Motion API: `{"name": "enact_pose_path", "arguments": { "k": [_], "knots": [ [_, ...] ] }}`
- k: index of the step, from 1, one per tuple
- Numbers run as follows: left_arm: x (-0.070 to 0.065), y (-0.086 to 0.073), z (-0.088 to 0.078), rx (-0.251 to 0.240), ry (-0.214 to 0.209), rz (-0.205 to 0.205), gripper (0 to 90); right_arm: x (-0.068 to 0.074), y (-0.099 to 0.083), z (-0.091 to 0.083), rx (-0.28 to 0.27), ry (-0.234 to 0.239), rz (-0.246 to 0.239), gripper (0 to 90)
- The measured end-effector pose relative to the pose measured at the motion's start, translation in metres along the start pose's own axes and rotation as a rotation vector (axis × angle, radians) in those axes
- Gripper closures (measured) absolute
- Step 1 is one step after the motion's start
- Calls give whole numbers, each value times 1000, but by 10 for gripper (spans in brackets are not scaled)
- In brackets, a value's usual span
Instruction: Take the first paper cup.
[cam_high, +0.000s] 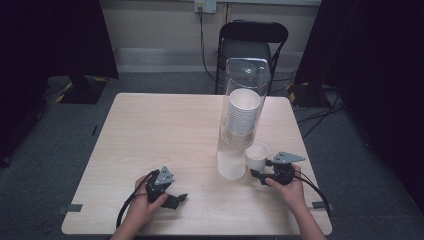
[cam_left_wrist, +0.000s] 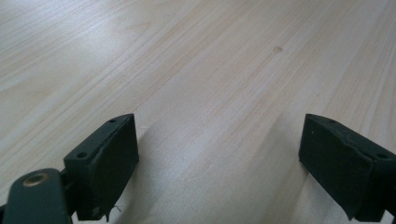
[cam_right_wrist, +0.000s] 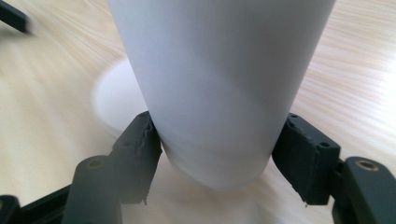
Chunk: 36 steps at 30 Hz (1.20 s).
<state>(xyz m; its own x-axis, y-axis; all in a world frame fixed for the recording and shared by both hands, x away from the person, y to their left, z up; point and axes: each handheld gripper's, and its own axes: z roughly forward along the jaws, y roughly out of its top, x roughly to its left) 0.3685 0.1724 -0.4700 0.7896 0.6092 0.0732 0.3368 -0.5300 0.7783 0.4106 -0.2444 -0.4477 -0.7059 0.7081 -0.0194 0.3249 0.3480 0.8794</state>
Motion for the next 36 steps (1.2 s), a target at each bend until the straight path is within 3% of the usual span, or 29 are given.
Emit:
{"name": "enact_pose_path", "arguments": {
  "k": [1, 4, 8, 14, 22, 32, 36],
  "knots": [
    [0, 0, 0, 0, -3, 0, 115, 4, 0, 1, -8, 18, 15, 342],
    [0, 0, 0, 0, -2, 4, 115, 21, -3, 3, 11, 58, -20, 341],
    [0, 0, 0, 0, -2, 4, 115, 37, 2, 5, -22, 121, -14, 341],
    [0, 0, 0, -1, 0, 5, 115, 57, 12, 16, -30, 158, -54, 340],
    [0, 0, 0, 0, 0, 4, 115, 80, 18, 33, 11, 199, -115, 339],
    [0, 0, 0, 1, 0, 3, 115, 86, 12, 43, 69, 234, -160, 336],
    [-4, 0, 0, -3, 19, -21, 113, 85, 13, 44, 73, 234, -150, 334]
  ]
}}
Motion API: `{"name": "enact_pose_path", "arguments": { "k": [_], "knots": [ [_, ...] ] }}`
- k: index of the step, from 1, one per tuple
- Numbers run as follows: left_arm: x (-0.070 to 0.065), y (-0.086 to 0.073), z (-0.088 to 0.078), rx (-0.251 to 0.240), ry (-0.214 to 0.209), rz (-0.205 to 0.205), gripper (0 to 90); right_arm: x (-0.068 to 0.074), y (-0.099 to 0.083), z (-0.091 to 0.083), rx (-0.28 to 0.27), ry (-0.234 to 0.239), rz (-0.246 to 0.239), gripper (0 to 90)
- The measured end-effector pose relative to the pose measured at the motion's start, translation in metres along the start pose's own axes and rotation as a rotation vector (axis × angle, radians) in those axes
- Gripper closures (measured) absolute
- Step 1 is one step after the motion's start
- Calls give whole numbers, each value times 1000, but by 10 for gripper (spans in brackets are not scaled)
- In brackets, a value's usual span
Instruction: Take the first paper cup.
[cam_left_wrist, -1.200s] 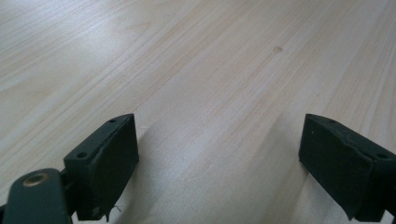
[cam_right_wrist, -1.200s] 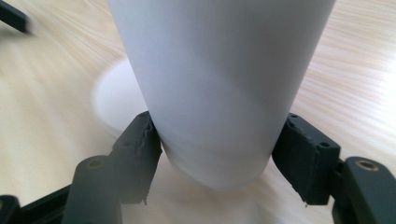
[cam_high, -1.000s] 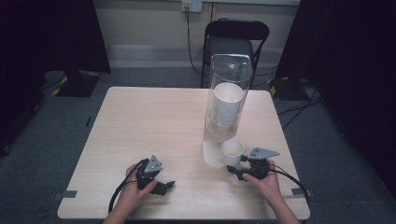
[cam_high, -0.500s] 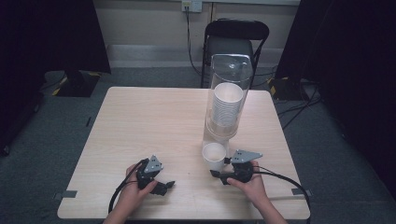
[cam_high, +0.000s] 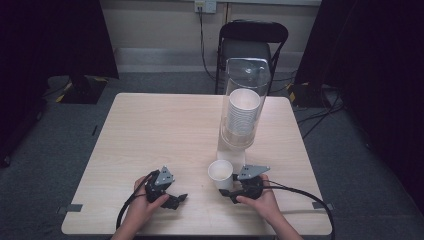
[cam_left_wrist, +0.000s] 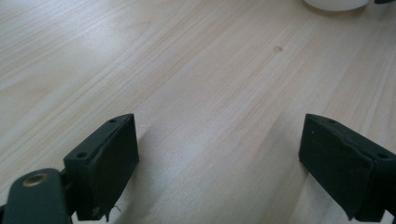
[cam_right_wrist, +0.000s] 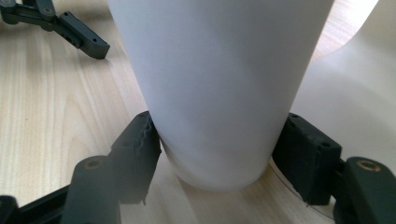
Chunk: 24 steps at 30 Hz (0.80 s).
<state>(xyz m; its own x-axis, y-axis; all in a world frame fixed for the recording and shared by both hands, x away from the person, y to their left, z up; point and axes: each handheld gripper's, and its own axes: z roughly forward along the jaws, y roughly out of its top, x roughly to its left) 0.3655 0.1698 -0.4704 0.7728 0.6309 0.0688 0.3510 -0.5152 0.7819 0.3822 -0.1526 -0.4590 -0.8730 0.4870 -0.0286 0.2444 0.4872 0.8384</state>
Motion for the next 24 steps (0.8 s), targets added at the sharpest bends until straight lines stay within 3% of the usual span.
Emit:
{"name": "enact_pose_path", "arguments": {
  "k": [7, 9, 15, 23, 24],
  "knots": [
    [-1, 0, 0, 1, -4, 5, 113, -2, -1, 0, 12, 4, -8, 313],
    [0, 0, 0, 4, -3, 9, 113, -2, -1, -2, 18, -8, -24, 243],
    [-1, 0, 0, 2, -3, 8, 113, -4, -5, -7, 21, -19, -27, 241],
    [-1, 0, -1, 5, -4, 10, 113, -10, -14, -29, 30, 28, -58, 237],
    [-1, 0, -1, 5, -4, 11, 113, -13, -16, -38, 33, 47, -62, 275]
  ]
}}
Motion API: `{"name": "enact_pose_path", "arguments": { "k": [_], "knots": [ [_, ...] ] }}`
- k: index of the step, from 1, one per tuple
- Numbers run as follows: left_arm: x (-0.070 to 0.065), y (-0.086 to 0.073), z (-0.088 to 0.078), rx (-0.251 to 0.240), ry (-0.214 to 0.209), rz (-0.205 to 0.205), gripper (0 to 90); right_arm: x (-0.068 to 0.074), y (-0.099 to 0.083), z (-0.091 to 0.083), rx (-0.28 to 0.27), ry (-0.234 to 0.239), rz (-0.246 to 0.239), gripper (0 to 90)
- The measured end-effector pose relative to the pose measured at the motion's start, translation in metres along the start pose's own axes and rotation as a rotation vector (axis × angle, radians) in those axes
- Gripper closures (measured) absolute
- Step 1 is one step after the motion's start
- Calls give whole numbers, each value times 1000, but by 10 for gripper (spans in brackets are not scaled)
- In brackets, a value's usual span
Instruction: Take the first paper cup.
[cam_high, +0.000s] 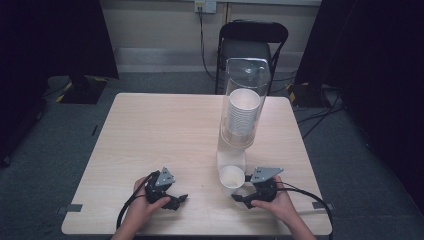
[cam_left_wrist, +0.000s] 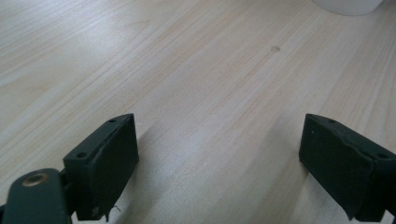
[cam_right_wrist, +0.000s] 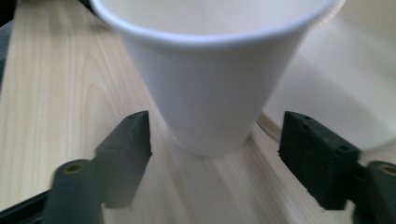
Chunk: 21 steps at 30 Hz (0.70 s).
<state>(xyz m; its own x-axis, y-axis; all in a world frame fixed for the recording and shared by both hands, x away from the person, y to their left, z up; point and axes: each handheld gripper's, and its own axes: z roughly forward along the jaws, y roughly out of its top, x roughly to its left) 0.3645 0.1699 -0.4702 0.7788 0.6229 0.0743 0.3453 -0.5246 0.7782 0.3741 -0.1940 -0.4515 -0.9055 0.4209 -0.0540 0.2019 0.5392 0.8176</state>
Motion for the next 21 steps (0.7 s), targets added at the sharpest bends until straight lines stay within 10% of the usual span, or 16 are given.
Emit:
{"name": "enact_pose_path", "arguments": {
  "k": [7, 21],
  "knots": [
    [0, 0, 0, 0, 1, 0, 113, -4, -5, -4, -3, 24, -21, 568],
    [-1, 0, 0, -6, -8, 4, 129, 5, 19, 34, 11, 21, -100, 583]
  ]
}}
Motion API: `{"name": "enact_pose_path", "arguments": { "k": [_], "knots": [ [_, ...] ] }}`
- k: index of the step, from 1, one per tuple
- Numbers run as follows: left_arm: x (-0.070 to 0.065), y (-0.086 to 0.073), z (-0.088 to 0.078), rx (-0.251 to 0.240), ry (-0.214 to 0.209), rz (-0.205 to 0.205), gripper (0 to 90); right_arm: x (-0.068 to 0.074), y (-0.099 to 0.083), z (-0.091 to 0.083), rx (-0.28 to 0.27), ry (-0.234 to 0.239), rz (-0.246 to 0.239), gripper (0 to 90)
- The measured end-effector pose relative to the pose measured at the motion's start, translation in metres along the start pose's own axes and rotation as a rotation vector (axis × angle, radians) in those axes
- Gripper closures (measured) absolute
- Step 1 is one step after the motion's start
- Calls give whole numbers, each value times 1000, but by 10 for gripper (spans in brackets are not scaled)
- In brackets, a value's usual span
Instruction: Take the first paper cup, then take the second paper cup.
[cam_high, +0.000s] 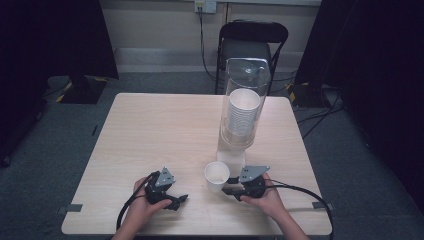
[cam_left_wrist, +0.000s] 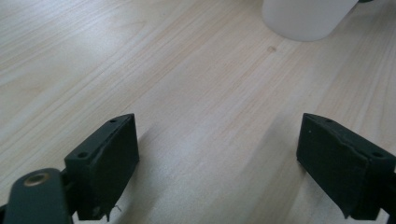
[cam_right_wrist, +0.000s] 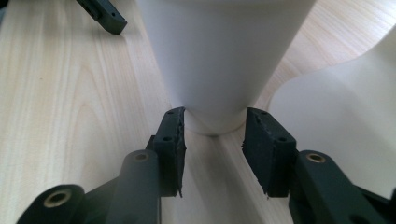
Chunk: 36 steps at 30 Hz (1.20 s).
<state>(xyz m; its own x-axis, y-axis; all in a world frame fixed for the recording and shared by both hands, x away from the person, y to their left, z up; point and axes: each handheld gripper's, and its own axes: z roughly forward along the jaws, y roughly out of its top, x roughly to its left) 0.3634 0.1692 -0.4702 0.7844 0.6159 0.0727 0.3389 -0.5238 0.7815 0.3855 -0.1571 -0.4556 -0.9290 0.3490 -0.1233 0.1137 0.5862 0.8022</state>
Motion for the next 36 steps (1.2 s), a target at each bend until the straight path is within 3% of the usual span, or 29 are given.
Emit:
{"name": "enact_pose_path", "arguments": {
  "k": [2, 4, 6, 10, 12, 13, 14, 16, 20, 21, 25, 28, 30, 33, 36],
  "knots": [
    [-1, 0, 0, 1, 1, -6, 142, 1, 0, 2, 0, 2, 3, 558],
    [-1, 1, -1, 11, 4, -1, 153, 0, 0, 1, 14, -1, 4, 452],
    [-2, 1, 0, -8, -4, -19, 155, -2, 0, -6, 21, -46, 11, 334],
    [-4, 8, -3, -5, -54, -33, 160, -8, -7, -26, -3, -99, 44, 231],
    [-6, 14, -4, 9, -95, -126, 160, -13, -13, -34, -14, -130, 66, 224],
    [-7, 18, -6, 14, -95, -153, 164, -15, -16, -37, -18, -147, 80, 202],
    [-8, 22, -8, 2, -100, -153, 168, -18, -17, -39, -19, -165, 89, 183],
    [-9, 30, -12, -8, -126, -167, 179, -22, -19, -42, -24, -191, 96, 179],
    [-7, 47, -18, -17, -122, -176, 223, -25, -21, -44, -37, -216, 111, 160],
    [-4, 58, -22, -34, -108, -187, 228, -25, -21, -44, -36, -222, 112, 164],
    [-3, 75, -27, -67, -122, -227, 276, -27, -20, -47, -46, -243, 112, 163],
    [-6, 83, -26, -61, -125, -233, 299, -28, -20, -49, -58, -254, 119, 163],
    [-9, 93, -20, -40, -121, -216, 334, -29, -19, -50, -78, -270, 126, 165],
    [-13, 103, -13, -35, -135, -255, 380, -30, -18, -50, -92, -283, 132, 168],
    [-14, 109, -4, 32, -122, -261, 465, -31, -17, -51, -94, -284, 138, 170]
  ]
}}
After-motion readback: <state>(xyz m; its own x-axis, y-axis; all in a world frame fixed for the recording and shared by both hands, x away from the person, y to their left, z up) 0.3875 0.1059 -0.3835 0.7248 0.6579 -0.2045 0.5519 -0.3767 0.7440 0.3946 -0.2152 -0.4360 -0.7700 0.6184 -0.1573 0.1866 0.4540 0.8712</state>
